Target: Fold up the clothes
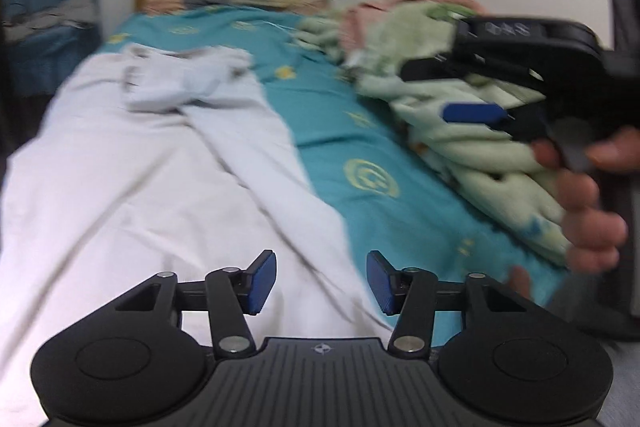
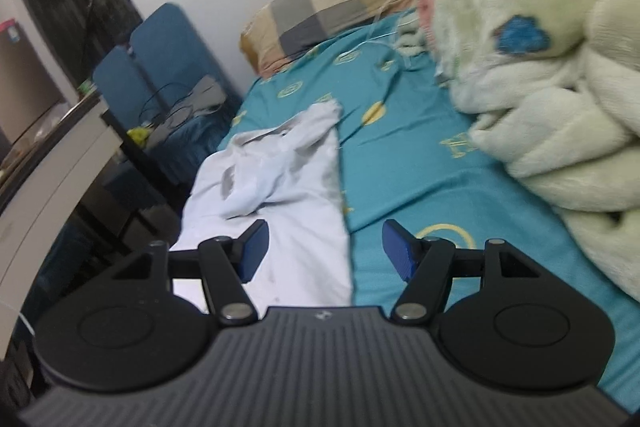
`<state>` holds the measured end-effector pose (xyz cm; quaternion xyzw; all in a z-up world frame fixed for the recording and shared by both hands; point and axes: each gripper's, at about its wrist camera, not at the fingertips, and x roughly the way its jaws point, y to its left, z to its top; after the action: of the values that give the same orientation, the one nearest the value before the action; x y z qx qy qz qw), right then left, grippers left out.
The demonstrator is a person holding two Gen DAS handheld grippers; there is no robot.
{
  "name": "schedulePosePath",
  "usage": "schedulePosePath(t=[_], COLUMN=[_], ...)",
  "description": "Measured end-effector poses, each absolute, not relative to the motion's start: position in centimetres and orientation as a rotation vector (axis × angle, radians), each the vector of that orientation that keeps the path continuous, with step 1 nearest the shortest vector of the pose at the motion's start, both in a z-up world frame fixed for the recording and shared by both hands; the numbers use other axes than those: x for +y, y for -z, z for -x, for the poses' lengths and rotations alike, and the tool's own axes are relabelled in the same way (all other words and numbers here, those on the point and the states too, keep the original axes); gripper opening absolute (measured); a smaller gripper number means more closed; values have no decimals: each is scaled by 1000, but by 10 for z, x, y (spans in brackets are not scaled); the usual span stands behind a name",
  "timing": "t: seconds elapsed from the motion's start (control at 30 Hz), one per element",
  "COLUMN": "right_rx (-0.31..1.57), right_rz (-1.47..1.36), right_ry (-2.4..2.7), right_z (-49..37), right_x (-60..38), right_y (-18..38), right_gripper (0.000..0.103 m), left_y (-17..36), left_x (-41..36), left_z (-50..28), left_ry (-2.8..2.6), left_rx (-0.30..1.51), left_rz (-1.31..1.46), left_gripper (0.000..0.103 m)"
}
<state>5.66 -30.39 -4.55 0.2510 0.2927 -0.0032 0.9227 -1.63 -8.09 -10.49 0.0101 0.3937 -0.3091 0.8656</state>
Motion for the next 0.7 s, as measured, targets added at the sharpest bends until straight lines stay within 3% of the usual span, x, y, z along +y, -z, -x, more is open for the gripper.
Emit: schedulePosePath(t=[0.1, 0.43, 0.47, 0.53, 0.57, 0.6, 0.7], right_rx=[600, 593, 597, 609, 616, 623, 631], right_rz=[-539, -583, -584, -586, -589, -594, -604], right_ry=[31, 5, 7, 12, 14, 15, 18], right_z=[-57, -62, -64, -67, -69, -71, -73], right_x=[-315, -322, -323, -323, -324, -325, -326], right_y=[48, 53, 55, 58, 60, 62, 64], right_gripper=[66, 66, 66, 66, 66, 66, 66], left_y=[123, 173, 175, 175, 174, 172, 154], left_x=[-103, -136, -138, -136, -134, -131, -115], left_z=[25, 15, 16, 15, 14, 12, 8], left_ry=[737, 743, 736, 717, 707, 700, 705], left_rx=[876, 1020, 1018, 1011, 1008, 1007, 1000], left_rz=[-56, -186, -196, -201, -198, -186, -105], left_gripper=[44, 43, 40, 25, 10, 5, 5])
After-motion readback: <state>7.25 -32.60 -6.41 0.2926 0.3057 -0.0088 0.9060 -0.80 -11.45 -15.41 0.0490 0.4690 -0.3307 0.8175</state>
